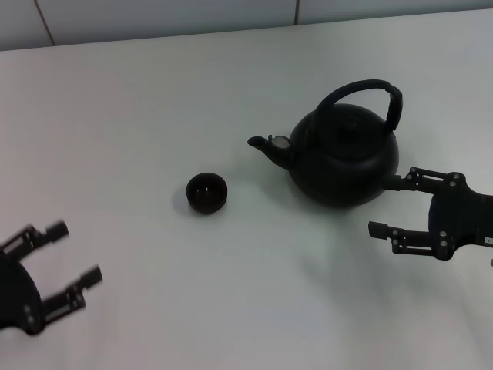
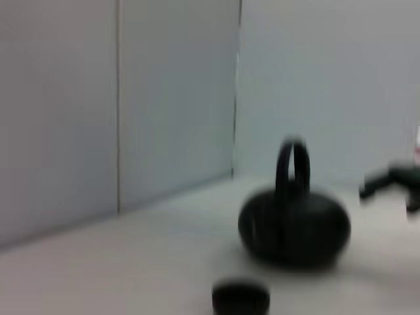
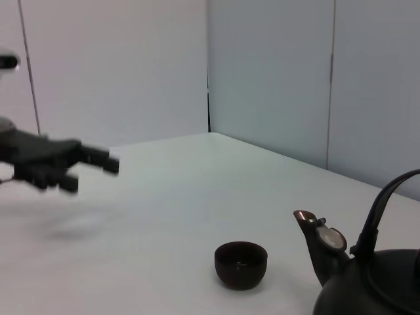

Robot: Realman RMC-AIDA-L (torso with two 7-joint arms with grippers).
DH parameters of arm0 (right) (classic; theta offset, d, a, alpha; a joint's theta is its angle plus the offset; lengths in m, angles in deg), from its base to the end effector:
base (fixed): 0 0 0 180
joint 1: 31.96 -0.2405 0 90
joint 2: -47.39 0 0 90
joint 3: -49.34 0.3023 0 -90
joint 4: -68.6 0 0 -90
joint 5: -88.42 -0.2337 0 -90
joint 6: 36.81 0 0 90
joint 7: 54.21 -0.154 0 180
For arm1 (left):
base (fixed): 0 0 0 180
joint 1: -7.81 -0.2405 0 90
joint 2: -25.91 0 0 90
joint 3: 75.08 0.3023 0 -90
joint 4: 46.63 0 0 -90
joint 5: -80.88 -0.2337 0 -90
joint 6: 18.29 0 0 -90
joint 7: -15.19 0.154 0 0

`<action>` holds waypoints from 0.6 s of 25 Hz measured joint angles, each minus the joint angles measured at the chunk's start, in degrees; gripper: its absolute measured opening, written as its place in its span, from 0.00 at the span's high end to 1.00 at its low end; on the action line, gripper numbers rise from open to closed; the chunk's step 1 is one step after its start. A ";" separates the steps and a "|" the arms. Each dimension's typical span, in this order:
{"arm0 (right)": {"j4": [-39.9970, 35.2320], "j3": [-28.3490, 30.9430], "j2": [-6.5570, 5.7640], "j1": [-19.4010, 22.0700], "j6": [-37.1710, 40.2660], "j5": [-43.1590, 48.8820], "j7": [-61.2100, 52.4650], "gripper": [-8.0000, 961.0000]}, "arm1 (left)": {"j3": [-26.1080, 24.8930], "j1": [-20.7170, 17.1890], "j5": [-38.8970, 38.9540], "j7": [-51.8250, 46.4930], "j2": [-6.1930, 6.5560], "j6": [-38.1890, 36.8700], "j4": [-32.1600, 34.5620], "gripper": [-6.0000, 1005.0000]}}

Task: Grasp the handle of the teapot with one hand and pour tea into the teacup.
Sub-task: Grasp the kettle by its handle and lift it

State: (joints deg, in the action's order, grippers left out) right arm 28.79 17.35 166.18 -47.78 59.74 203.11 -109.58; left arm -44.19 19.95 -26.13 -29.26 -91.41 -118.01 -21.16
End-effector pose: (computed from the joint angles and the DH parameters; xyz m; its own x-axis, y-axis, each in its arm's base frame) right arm 0.3853 0.2809 -0.0029 0.8616 -0.1356 -0.4892 -0.3393 -0.8706 -0.3563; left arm -0.3960 0.2385 -0.0217 0.7594 0.0906 0.6443 0.4113 -0.8341 -0.3675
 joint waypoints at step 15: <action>5.00 4.59 0.40 1.63 1.93 -6.29 4.45 0.21 | -0.72 -0.28 -4.87 0.90 -0.71 3.04 2.15 0.21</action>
State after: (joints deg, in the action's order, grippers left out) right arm 33.79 21.94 166.59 -46.15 61.67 196.82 -105.13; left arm -44.92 19.67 -31.00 -28.36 -92.12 -114.97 -19.01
